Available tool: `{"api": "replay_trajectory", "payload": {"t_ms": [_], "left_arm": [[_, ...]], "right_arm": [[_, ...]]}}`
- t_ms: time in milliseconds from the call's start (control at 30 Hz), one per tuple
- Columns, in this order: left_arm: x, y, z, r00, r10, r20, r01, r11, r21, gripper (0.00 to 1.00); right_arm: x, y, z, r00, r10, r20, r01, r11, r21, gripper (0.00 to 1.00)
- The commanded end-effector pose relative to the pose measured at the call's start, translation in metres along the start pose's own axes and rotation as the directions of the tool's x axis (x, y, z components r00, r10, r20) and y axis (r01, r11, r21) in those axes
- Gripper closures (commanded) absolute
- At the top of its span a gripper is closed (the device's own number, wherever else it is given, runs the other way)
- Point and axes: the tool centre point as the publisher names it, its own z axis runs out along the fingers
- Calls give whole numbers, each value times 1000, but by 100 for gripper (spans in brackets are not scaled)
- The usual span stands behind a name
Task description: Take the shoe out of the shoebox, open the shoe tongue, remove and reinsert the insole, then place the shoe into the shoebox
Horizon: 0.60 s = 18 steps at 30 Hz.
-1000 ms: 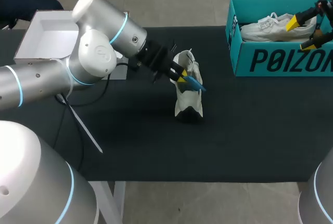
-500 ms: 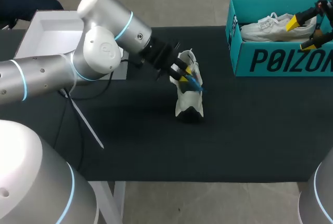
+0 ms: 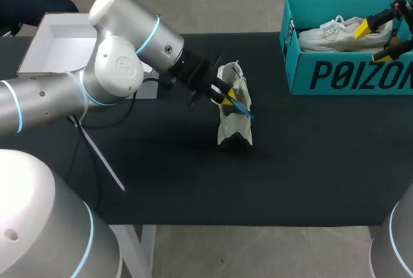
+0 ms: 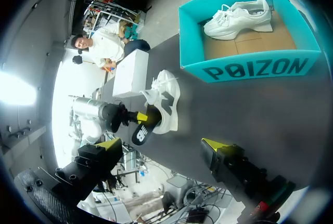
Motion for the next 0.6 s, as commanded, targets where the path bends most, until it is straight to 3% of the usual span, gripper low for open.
{"api": "replay_trajectory", "payload": {"t_ms": [33,133,600], "left_arm": [[-2,0,3,1000,2,-6,-2,1000,-10,100],[-5,5,5,1000,7,-6,-7,999,-49,100],[-16,33,10,999,-37,4,37,995,-96,100]], "right_arm": [[0,0,0,1000,2,3,-2,1000,1,0],[0,0,0,1000,2,3,-2,1000,1,0],[0,0,0,1000,2,3,-2,1000,1,0]]}}
